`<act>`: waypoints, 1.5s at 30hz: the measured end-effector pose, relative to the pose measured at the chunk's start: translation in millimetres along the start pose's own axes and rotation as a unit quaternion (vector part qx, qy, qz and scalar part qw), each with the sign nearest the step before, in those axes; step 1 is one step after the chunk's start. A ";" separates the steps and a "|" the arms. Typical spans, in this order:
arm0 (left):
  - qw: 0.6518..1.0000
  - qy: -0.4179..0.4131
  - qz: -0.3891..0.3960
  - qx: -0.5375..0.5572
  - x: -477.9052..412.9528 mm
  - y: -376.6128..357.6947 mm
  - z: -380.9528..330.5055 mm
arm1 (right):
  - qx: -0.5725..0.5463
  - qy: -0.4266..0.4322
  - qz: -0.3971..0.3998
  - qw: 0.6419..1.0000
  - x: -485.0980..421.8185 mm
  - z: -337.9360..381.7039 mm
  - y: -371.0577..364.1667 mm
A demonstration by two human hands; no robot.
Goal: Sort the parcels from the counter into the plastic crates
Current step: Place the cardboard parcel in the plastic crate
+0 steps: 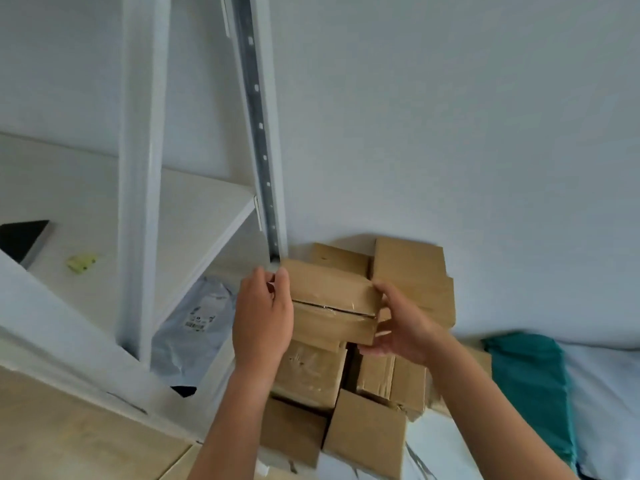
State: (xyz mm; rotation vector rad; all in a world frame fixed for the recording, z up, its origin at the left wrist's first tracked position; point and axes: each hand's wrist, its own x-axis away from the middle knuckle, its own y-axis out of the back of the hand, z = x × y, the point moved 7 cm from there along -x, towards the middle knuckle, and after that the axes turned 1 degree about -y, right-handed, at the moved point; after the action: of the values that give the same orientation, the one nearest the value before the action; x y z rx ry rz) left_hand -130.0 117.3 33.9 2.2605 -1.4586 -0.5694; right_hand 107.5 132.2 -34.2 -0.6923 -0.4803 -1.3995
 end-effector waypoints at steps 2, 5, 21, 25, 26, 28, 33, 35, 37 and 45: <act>0.999 -0.027 0.000 0.034 9.6 6.6 -17.4 | 0.012 0.009 -0.006 1.000 17.1 3.2 11.5; 0.994 -0.070 0.014 0.078 24.9 0.9 -43.4 | 0.027 0.058 -0.049 0.997 49.0 11.4 39.9; 0.935 -0.221 0.113 0.253 154.5 -83.5 -200.8 | -0.009 0.446 -0.189 0.875 235.2 32.0 211.3; 0.931 -0.229 0.096 0.268 170.9 -80.4 -207.2 | -0.020 0.458 -0.191 0.868 248.8 23.9 212.9; 0.932 -0.230 0.094 0.266 171.6 -79.5 -208.1 | -0.025 0.457 -0.190 0.869 250.9 22.9 212.3; 0.931 -0.232 0.097 0.263 170.7 -76.3 -209.1 | -0.026 0.455 -0.191 0.869 255.2 22.7 209.6; 0.934 -0.221 0.119 0.255 149.9 -66.9 -204.3 | 0.041 0.480 -0.205 0.852 265.5 24.8 191.7; 0.929 -0.202 0.132 0.280 140.2 -61.0 -204.1 | 0.115 0.505 -0.199 0.832 270.4 29.5 178.0; 0.919 -0.183 0.144 0.317 134.9 -54.2 -203.1 | 0.193 0.524 -0.199 0.806 273.6 34.9 164.7; 0.904 -0.180 0.154 0.357 127.4 -34.9 -198.6 | 0.177 0.548 -0.104 0.811 283.2 51.6 143.3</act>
State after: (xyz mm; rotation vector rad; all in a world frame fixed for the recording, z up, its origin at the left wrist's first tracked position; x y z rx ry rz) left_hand 49.8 34.1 166.9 2.4169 -2.4889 -0.3999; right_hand 290.1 -32.6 172.9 0.5316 0.1335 -1.6028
